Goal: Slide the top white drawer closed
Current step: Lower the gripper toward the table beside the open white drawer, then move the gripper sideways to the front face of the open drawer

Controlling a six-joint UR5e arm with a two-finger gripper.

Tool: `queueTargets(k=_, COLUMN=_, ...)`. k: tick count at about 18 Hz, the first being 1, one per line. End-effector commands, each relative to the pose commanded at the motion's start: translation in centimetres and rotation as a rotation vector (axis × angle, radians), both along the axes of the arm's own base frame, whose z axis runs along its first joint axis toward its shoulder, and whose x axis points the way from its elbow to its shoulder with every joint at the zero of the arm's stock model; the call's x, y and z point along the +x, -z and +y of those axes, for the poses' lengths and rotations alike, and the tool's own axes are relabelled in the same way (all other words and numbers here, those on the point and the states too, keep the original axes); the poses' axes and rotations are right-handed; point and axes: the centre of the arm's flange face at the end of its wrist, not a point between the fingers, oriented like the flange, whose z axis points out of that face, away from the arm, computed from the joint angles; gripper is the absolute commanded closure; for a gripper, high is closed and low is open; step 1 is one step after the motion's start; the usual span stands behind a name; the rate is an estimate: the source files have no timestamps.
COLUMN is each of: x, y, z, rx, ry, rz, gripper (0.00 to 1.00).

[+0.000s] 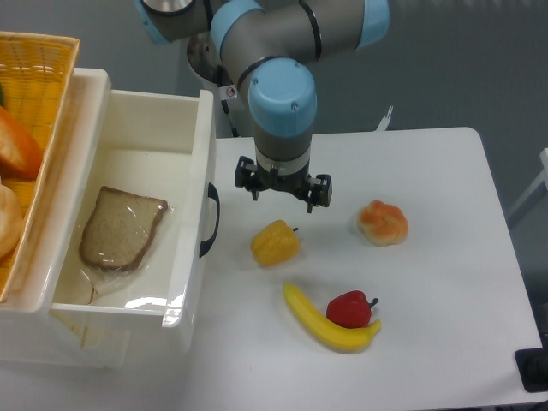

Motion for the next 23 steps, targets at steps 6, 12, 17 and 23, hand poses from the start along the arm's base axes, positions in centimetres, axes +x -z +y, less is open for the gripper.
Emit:
queueTargets(k=6, x=-0.5, y=1.3, z=0.5, rx=0.025, ry=-0.013, rz=-0.04, gripper=0.0)
queueTargets(k=12, x=-0.8, y=3.0, z=1.1, rx=0.041, ry=-0.023, rz=-0.089, gripper=0.0)
queueTargets(k=17, x=-1.4, y=4.1, z=1.3, rx=0.043, ry=-0.03, rz=-0.111, gripper=0.0)
queueTargets(k=23, x=-1.1, y=5.7, z=2.3, rx=0.065, ry=-0.034, rz=-0.168, gripper=0.0)
